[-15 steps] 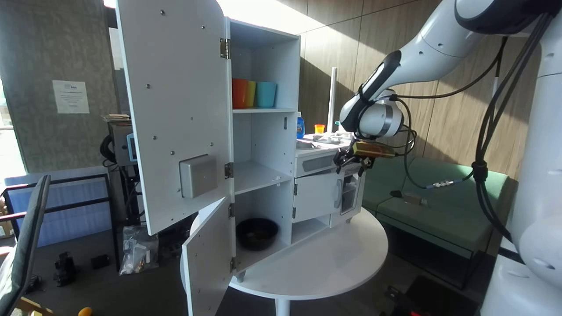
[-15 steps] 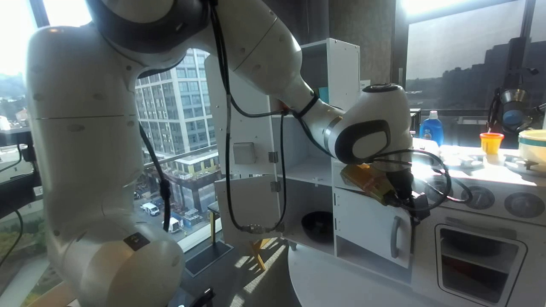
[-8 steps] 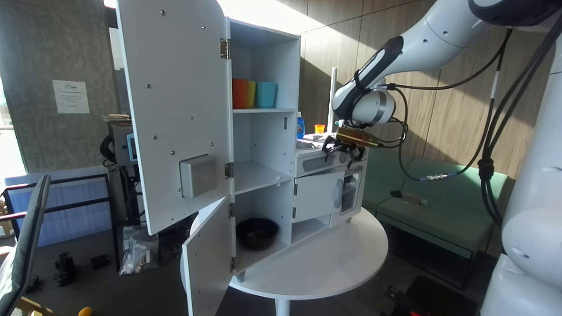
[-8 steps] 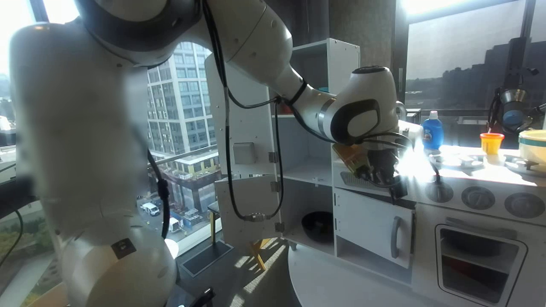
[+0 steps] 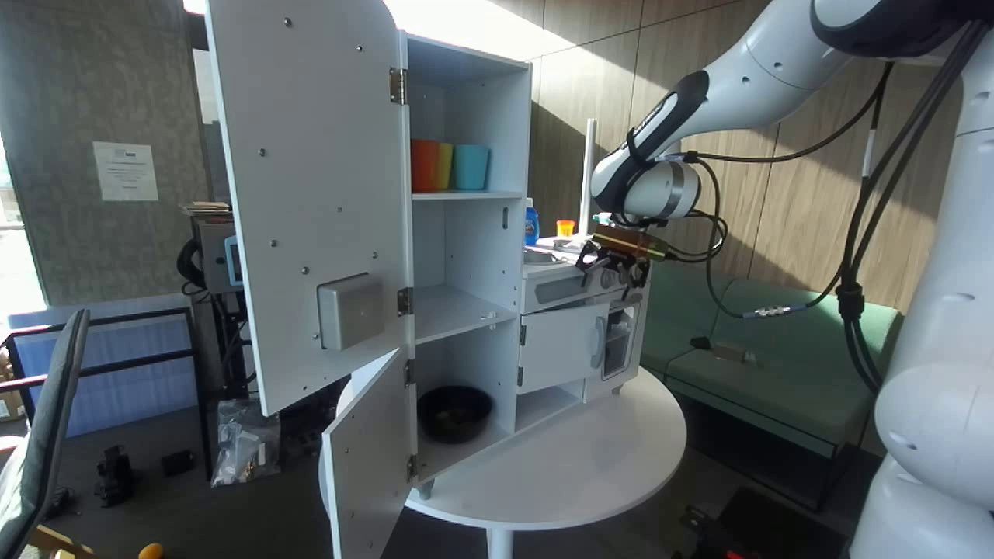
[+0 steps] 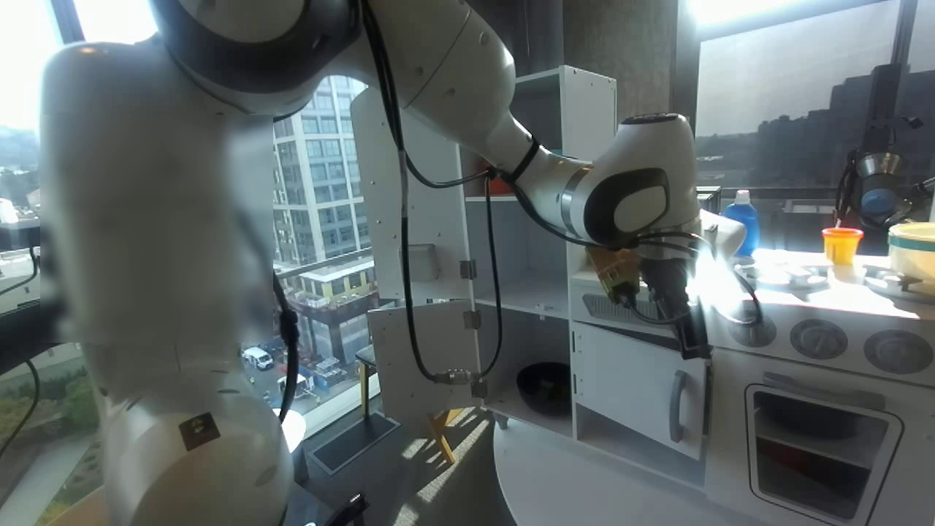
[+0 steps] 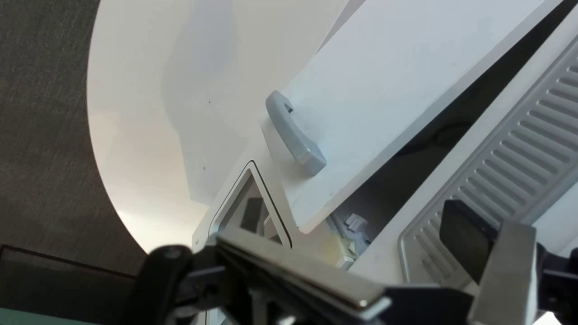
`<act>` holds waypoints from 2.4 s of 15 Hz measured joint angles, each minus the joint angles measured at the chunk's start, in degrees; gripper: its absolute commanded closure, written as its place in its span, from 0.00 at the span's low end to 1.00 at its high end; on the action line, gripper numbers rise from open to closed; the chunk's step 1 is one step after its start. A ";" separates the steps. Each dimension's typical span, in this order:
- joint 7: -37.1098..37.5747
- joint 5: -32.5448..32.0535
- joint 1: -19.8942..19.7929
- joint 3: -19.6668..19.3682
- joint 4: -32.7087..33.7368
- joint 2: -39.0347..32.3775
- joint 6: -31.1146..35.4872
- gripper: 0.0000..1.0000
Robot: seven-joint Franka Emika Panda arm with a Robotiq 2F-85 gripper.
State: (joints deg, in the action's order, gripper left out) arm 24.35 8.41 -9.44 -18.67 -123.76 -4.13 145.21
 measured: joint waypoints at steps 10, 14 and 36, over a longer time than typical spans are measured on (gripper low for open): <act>2.54 -3.55 -1.51 0.12 -1.18 -2.62 -1.09 0.00; -2.03 2.07 -2.17 0.84 -3.94 -3.18 5.57 0.00; -29.17 32.40 -4.44 3.81 -5.97 -3.46 11.19 0.00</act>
State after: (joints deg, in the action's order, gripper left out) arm -4.82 40.81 -13.87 -14.87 -129.73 -7.58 156.40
